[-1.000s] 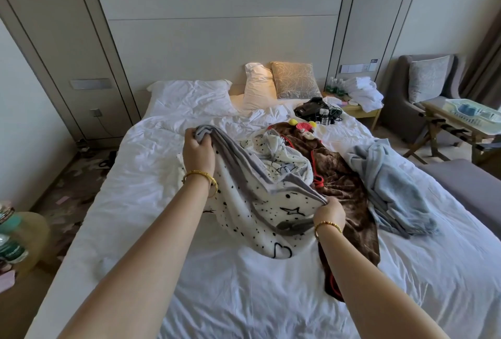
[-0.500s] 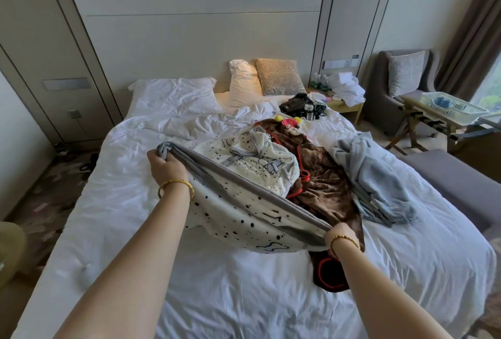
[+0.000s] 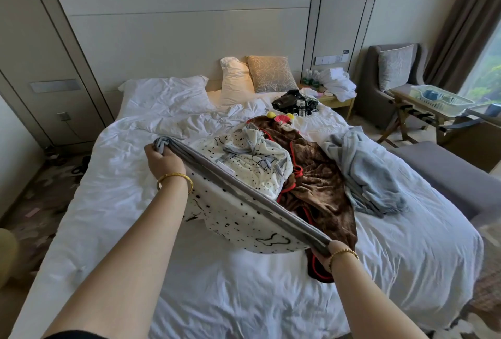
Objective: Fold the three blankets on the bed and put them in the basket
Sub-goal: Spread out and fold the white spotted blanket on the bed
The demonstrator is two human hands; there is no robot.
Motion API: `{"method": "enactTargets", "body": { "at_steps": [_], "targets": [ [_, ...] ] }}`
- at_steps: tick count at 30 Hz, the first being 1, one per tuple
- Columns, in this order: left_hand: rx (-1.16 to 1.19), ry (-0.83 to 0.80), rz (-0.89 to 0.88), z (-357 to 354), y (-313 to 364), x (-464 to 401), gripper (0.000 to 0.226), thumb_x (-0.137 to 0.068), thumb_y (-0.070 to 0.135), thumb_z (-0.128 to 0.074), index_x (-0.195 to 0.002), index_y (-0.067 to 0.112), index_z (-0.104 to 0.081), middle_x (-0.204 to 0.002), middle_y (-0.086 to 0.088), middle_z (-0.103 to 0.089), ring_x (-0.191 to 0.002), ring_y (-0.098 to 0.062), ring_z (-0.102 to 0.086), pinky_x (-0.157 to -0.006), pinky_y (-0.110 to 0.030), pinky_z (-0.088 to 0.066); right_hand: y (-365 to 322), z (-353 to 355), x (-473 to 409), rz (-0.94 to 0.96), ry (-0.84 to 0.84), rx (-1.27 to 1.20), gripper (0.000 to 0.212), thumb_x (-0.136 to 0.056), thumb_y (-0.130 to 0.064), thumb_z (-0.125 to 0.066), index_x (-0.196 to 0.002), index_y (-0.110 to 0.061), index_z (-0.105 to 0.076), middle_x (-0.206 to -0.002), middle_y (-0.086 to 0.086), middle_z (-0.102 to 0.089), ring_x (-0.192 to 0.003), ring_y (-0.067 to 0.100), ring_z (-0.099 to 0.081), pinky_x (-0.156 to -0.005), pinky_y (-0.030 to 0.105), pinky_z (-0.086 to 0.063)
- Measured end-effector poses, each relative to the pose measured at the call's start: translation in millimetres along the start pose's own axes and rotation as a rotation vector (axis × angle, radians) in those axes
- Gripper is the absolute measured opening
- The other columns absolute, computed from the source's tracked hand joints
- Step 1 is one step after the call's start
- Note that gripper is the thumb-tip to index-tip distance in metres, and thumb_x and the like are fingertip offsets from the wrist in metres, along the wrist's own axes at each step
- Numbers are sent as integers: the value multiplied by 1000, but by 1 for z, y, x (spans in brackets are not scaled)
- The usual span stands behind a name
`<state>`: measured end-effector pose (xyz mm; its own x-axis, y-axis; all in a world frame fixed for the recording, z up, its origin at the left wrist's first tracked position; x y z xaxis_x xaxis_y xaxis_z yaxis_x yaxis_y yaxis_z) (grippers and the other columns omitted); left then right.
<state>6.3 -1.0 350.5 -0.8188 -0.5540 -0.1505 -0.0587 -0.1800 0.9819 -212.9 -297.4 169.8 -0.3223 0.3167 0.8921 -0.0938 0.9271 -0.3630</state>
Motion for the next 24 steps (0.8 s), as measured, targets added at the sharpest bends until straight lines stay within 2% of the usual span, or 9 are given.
{"method": "enactTargets", "body": {
  "at_steps": [3, 7, 10, 14, 17, 18, 20, 22, 24],
  "targets": [
    [-9, -1, 9, 2, -2, -2, 25, -96, 11, -39, -117, 1, -48, -117, -18, -58, -105, -31, -57, -79, -28, -41, -4, -7, 3, 57, -5, -64, 43, -94, -7, -48, -135, -3, -38, -130, 19, -46, -104, 34, -56, -80, 38, -53],
    [-5, 38, 55, 9, -3, -8, 26, -97, 12, -38, -119, 2, -48, -119, -17, -57, -107, -28, -56, -77, -25, -37, -4, -13, 6, 127, -89, 201, 20, -92, -9, -50, -111, -14, -48, -80, 8, -51, -70, 20, -53, -37, 23, -46],
    [2, 41, 24, 11, 6, -18, 22, -97, 14, -38, -113, 5, -50, -119, -16, -58, -106, -28, -56, -77, -25, -37, -9, -12, 4, 262, -182, 570, 15, -92, 3, -45, -103, -6, -50, -79, 11, -50, -66, 19, -49, -40, 22, -47],
    [-4, 12, -15, 10, 14, -21, 9, -97, 13, -38, -100, 14, -47, -118, -16, -58, -107, -27, -56, -81, -26, -40, -8, 4, 3, 227, -87, 1092, 11, -91, 3, -43, -98, -2, -50, -89, 13, -53, -83, 25, -58, -60, 29, -58],
    [-18, 9, -11, 6, 6, -14, 16, -97, 13, -38, -108, 9, -50, -117, -17, -58, -104, -28, -56, -76, -26, -37, -17, -1, 13, 231, -32, 1113, 27, -93, -3, -47, -67, -8, -43, -77, 7, -51, -100, 30, -56, -54, 14, -54],
    [-11, 16, 5, 6, 3, -13, 19, -97, 13, -38, -111, 7, -50, -117, -16, -58, -104, -28, -56, -76, -26, -37, -24, -4, 12, 240, 15, 990, 31, -93, -3, -48, -63, -8, -40, -86, 10, -56, -110, 31, -54, -43, 11, -49],
    [-14, 34, 42, 7, -5, -12, 25, -97, 15, -38, -117, 4, -48, -118, -16, -58, -105, -28, -56, -76, -26, -37, -31, -6, 1, 199, 42, 422, 16, -93, 1, -47, -79, 8, -48, -116, 19, -56, -111, 38, -55, -25, 31, -42],
    [-56, -5, 34, 8, -12, -15, 26, -96, 16, -40, -119, 4, -48, -116, -18, -58, -104, -31, -57, -76, -31, -39, -35, -5, -10, 200, 18, 56, 25, -94, 1, -42, -119, 5, -48, -121, 23, -50, -99, 43, -57, -45, 50, -54],
    [-90, -103, -6, 8, -19, -18, 23, -93, 16, -44, -113, 5, -49, -104, -18, -57, -99, -35, -57, -71, -31, -36, -33, -3, -12, 216, 20, -29, 41, -95, -3, -41, -136, -5, -39, -133, 16, -47, -112, 38, -53, -78, 46, -54]
  ]
}}
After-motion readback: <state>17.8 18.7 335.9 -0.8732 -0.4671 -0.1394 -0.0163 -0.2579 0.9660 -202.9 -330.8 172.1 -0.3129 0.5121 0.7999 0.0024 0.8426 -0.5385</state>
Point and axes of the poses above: each hand's wrist, its own x-axis away from the middle knuckle, its own z-axis out of the back of the hand, y = z × x, the point moved 4 cm from there along -x, towards the middle knuckle
